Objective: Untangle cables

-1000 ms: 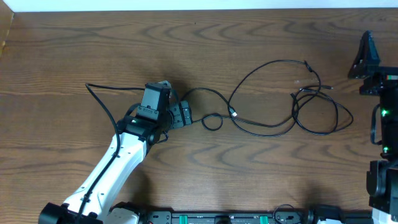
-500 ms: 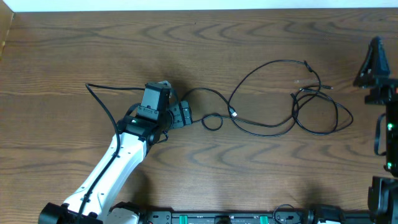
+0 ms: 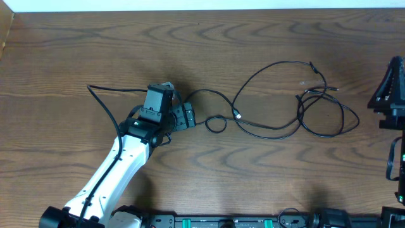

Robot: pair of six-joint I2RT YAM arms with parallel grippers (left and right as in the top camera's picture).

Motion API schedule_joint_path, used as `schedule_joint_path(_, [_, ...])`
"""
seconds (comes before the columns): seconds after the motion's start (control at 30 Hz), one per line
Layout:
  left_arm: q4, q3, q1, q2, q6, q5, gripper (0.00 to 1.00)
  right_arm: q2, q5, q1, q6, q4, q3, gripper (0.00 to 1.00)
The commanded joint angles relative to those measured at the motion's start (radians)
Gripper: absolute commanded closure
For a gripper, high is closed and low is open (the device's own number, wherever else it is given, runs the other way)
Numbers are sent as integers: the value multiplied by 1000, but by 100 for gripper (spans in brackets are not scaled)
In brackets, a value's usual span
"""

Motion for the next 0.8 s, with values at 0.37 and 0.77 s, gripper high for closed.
schedule_joint_path(0.37, [0,-4,5,6,-1,-13,9,-97,8,6,18,-19,-5,2])
schedule_joint_path(0.77, [0,-4,5,6,-1,-13,9,-97,8,6,58,-19,-7,2])
